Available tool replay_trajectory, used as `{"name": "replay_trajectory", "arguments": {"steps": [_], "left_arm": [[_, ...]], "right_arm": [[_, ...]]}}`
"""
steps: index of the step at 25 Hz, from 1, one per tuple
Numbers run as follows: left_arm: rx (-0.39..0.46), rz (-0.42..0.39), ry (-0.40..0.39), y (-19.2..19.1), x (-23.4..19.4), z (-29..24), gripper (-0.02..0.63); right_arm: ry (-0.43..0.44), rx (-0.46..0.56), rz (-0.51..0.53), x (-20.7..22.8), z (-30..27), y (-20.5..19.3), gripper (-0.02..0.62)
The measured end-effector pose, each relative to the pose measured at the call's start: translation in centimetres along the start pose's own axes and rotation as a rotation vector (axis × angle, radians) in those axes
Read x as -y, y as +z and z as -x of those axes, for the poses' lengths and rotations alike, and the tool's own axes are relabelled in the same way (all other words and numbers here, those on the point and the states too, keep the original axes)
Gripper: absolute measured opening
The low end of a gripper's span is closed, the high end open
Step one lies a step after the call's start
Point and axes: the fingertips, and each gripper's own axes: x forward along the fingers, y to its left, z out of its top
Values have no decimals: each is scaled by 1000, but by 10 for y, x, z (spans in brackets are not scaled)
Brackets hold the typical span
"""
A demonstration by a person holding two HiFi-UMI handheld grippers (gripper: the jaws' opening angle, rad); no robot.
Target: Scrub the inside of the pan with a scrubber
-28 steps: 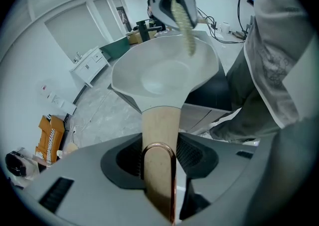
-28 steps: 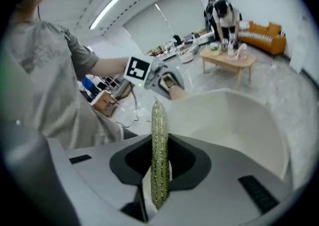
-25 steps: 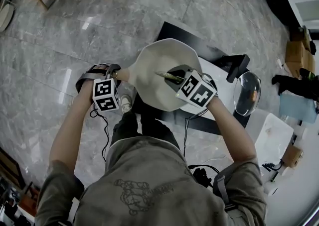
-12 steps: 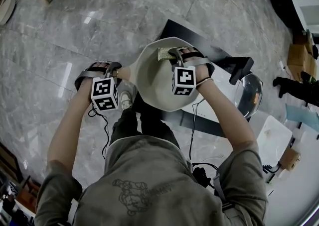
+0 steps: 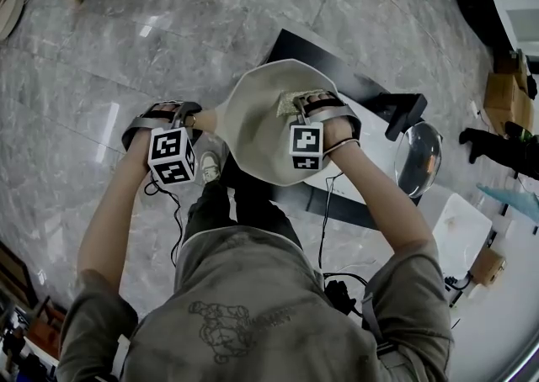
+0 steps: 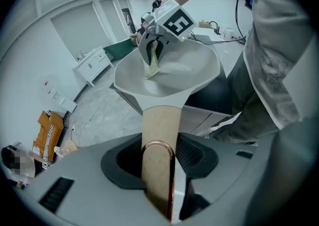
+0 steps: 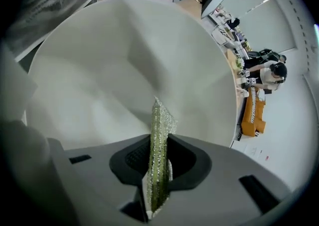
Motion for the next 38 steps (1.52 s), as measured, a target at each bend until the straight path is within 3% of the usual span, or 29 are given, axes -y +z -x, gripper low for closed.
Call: {"name": "replay_trajectory", "arguments": {"steps": [9,15,19,23,29,35,38], "left_arm": [[-4,2,5,1,0,0,186],[-10,5,8,1,0,0,186],[-13,5,13,2,-1,0,186],[-15,4,15,1,-1,1,186],[-26,-4,29,1,-2,-1,187],[-28,-14,59,1,-2,0,187],[-12,-9,62,3,0,1,189]], "right_arm": [[181,-98,-36,-57,15,-25,75],[421,-69,-195,-103,40,-15,76],[507,-31,-257,-121,55,-3,75],[622,91,-383,-134,74,31,75],[680,220,-555,-130,84,67,75],[772,470,-865,-104,108,105,75],[767,577,-1003,-87,115,111,75]]}}
